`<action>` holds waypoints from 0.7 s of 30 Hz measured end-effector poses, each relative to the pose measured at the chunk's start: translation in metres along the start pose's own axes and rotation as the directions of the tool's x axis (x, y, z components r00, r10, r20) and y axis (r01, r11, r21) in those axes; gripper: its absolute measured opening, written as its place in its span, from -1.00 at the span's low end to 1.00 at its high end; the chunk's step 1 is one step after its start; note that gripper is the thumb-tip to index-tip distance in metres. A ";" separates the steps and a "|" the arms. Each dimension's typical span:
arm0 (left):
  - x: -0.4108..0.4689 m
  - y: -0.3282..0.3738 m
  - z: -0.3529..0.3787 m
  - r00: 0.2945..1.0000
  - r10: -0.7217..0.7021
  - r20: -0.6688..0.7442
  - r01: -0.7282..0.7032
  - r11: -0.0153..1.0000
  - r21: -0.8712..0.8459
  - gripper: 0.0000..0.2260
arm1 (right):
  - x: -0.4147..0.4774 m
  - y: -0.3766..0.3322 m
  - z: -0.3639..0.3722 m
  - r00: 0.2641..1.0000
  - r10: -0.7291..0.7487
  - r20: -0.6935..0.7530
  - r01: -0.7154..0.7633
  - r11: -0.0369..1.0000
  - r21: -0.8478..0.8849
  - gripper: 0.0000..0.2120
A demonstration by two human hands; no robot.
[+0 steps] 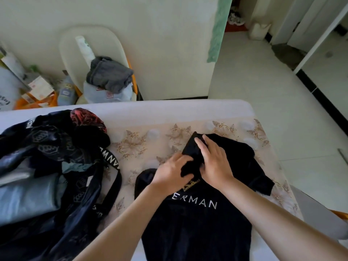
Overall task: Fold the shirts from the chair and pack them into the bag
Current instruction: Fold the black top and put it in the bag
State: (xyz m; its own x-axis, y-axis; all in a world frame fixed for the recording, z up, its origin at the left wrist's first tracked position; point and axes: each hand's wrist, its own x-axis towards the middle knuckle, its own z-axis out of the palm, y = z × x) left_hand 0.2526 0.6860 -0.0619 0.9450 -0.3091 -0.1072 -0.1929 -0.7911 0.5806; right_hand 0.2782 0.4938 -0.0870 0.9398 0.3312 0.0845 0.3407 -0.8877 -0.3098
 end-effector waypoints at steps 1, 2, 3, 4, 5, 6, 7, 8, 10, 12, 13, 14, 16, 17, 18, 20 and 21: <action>-0.005 0.000 0.007 0.985 -0.045 0.169 0.048 0.999 -0.013 -0.61 | -0.004 0.004 0.000 0.999 -0.023 0.043 0.024 0.999 -0.039 -0.15; -0.009 -0.001 0.013 0.951 -0.104 0.291 0.124 0.991 -0.050 -0.64 | -0.011 0.008 0.001 0.995 -0.031 0.091 0.038 0.996 -0.083 -0.22; -0.011 -0.005 0.018 0.937 -0.142 0.320 0.175 0.982 -0.076 -0.69 | -0.018 0.014 0.004 0.991 -0.023 0.131 0.039 0.992 -0.118 -0.31; -0.013 -0.008 0.019 0.947 -0.155 0.282 0.183 0.980 -0.074 -0.73 | -0.026 0.019 0.007 0.987 -0.007 0.162 0.030 0.989 -0.142 -0.41; -0.013 -0.012 0.020 0.961 -0.158 0.225 0.170 0.985 -0.036 -0.71 | -0.034 0.022 0.009 0.981 0.017 0.191 0.013 0.988 -0.155 -0.50; -0.013 -0.015 0.021 0.974 -0.143 0.173 0.141 0.990 0.022 -0.66 | -0.039 0.025 0.011 0.977 0.040 0.211 -0.005 0.987 -0.159 -0.56; -0.012 -0.016 0.021 0.983 -0.118 0.143 0.103 0.989 0.109 -0.60 | -0.043 0.025 0.011 0.974 0.055 0.218 -0.020 0.987 -0.159 -0.60; -0.009 -0.016 0.021 0.985 -0.099 0.140 0.070 0.978 0.195 -0.53 | -0.045 0.025 0.012 0.974 0.065 0.218 -0.031 0.988 -0.153 -0.61; -0.003 -0.012 0.024 0.971 -0.086 0.223 0.016 0.954 0.298 -0.40 | -0.046 0.023 0.011 0.977 0.065 0.205 -0.038 0.991 -0.132 -0.63; 0.002 -0.008 0.029 0.952 -0.107 0.286 0.018 0.954 0.300 -0.43 | -0.044 0.019 0.007 0.977 0.046 0.208 -0.023 0.994 -0.110 -0.67; 0.004 -0.009 0.032 0.957 -0.102 0.270 0.026 0.962 0.272 -0.53 | -0.043 0.018 0.005 0.979 0.032 0.200 -0.013 0.995 -0.094 -0.70; 0.005 -0.010 0.033 0.969 -0.090 0.230 0.035 0.972 0.233 -0.64 | -0.041 0.017 0.003 0.984 0.021 0.179 -0.008 0.997 -0.076 -0.74; 0.004 -0.013 0.031 0.982 -0.081 0.173 0.060 0.991 0.123 -0.80 | -0.038 0.016 0.000 0.993 0.033 0.110 -0.033 0.999 -0.003 -0.78; 0.003 -0.012 0.027 0.985 -0.072 0.155 0.060 0.995 0.078 -0.83 | -0.035 0.016 -0.001 0.996 0.056 0.071 -0.059 0.997 0.052 -0.79; 0.001 -0.009 0.022 0.991 -0.062 0.116 0.057 0.997 0.049 -0.85 | -0.031 0.014 -0.004 0.995 0.095 0.043 -0.100 0.988 0.120 -0.79; 0.000 -0.003 0.001 0.994 -0.107 -0.037 0.108 0.994 0.022 -0.86 | -0.021 0.007 -0.011 0.977 0.215 -0.002 -0.207 0.940 0.270 -0.78; 0.003 -0.001 -0.013 0.973 -0.168 -0.155 0.172 0.985 0.011 -0.86 | -0.015 0.003 -0.014 0.963 0.266 -0.040 -0.238 0.912 0.334 -0.76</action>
State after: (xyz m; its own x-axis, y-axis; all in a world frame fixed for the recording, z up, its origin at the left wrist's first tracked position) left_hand 0.2586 0.6928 -0.0520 0.9934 -0.0859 -0.0765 -0.0305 -0.8379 0.5450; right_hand 0.2654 0.4820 -0.0759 0.9969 0.0703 0.0368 0.0779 -0.7816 -0.6189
